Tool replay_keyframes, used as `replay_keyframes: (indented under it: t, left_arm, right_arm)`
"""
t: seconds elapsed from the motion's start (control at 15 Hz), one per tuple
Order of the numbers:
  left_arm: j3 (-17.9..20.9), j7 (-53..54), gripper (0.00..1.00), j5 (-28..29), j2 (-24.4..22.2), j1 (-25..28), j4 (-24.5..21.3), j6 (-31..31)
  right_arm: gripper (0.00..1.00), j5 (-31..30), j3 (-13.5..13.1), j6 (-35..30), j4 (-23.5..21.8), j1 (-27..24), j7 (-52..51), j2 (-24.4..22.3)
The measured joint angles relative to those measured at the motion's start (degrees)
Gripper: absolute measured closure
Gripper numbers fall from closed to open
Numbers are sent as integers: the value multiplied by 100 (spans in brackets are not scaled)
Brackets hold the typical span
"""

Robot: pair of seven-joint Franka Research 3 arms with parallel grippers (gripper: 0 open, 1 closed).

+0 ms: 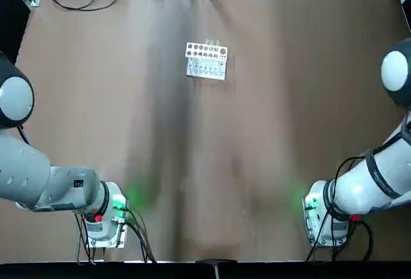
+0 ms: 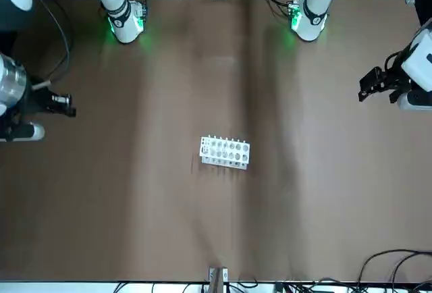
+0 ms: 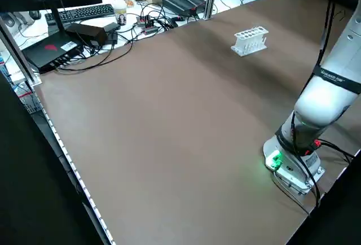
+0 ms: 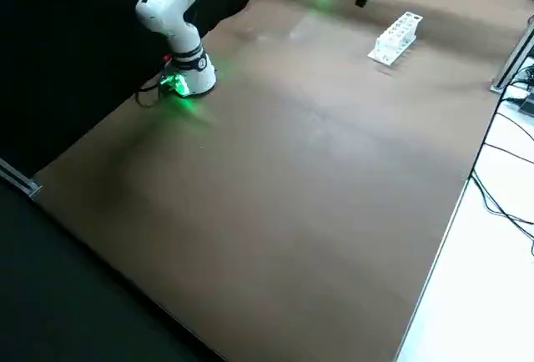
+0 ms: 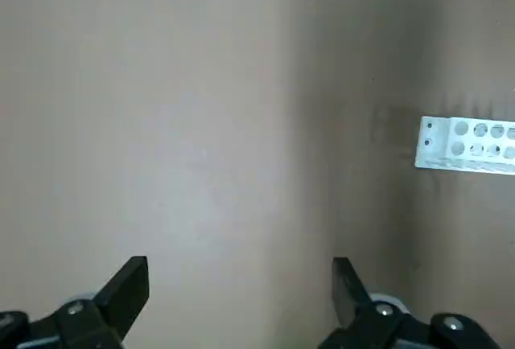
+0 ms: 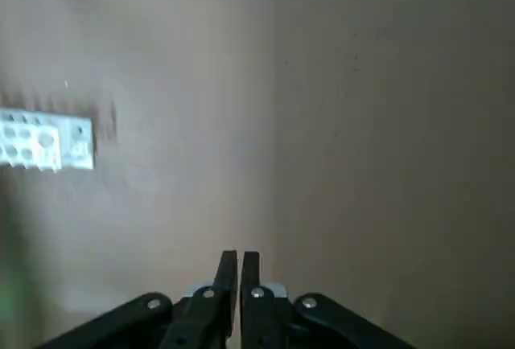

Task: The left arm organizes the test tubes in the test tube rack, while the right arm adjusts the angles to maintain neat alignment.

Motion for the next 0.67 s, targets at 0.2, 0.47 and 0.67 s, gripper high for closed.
replay_keyframes:
  t: [0.2,0.47,0.67]
  left_arm:
    - [-3,0,0,0,0,-8,-1,0]
    - [-4,0,0,0,0,-11,-1,0]
    - [-4,0,0,0,0,-9,-1,0]
  right_arm:
    - [85,-181,18,10,-574,-20,-226,-586]
    - [74,-407,110,464,-1542,139,-255,-1300]
    - [64,-484,123,743,-2196,191,-255,-1757]
